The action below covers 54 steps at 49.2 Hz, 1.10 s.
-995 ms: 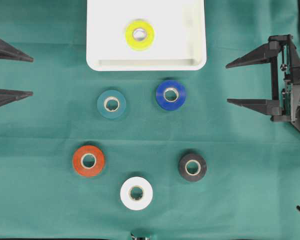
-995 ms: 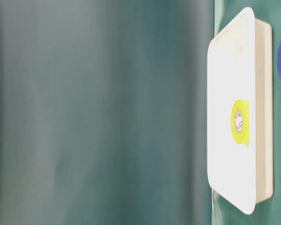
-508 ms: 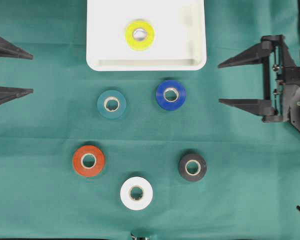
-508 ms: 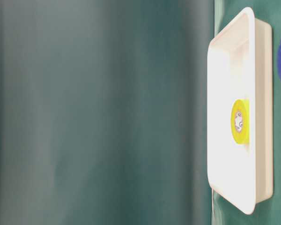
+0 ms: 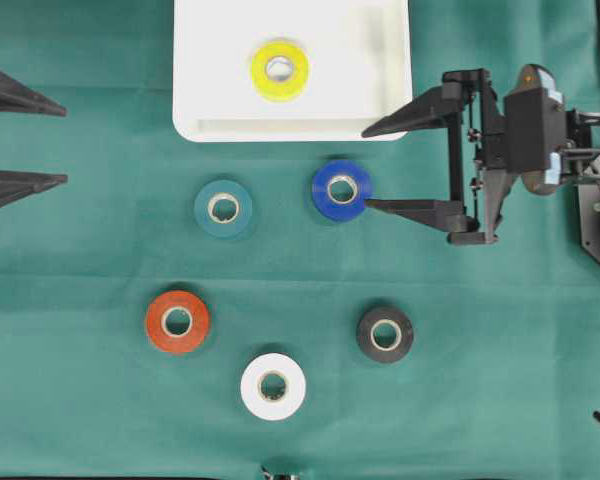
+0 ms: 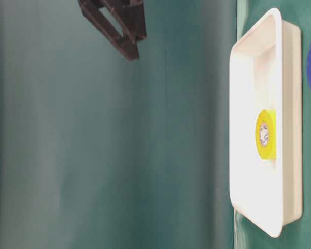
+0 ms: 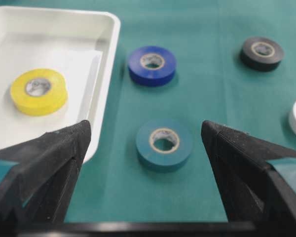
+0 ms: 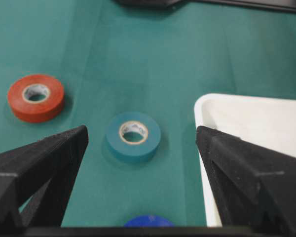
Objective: Pick up the tape from a random location and place it into the white case.
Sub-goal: 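Move the right gripper over the blue tape roll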
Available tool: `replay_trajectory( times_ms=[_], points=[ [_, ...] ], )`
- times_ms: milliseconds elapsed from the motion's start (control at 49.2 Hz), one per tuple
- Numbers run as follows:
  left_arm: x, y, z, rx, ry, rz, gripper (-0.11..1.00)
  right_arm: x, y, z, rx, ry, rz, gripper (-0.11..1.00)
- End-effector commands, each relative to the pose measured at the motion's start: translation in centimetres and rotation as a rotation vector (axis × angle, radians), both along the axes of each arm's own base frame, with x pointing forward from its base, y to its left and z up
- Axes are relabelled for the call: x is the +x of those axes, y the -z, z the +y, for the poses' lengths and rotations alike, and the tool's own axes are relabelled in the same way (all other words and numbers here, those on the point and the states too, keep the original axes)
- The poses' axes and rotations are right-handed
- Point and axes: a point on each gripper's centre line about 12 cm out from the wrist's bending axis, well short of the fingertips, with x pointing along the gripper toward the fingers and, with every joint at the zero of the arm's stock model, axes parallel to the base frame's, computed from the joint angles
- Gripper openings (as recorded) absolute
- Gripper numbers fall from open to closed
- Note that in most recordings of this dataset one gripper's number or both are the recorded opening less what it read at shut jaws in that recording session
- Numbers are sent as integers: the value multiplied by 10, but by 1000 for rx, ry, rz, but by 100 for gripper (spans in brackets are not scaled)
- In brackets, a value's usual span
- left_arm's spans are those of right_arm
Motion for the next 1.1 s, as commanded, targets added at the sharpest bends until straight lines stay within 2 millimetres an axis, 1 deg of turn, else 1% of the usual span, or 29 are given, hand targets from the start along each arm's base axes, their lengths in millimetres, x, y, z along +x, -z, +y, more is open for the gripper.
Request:
replay_trajectory(
  times_ms=[0, 223, 488, 670, 833, 1077],
  points=[
    [2, -2, 3, -3, -14, 1, 98, 6, -13, 0, -3, -3, -38, 91],
    [2, -2, 5, -4, -28, 6, 98, 7, -12, 0, 13, 3, -15, 91],
    [1, -1, 5, -4, -31, 6, 98, 17, -25, 0, 36, 14, 98, 91],
    [1, -1, 5, -4, -31, 9, 98, 32, -24, 0, 73, 31, 249, 91],
    [2, 0, 5, -4, -30, 13, 98, 44, -15, 0, 112, 56, 428, 91],
    [2, 0, 6, -5, -31, 17, 98, 53, -8, 2, 142, 84, 617, 91]
  ],
)
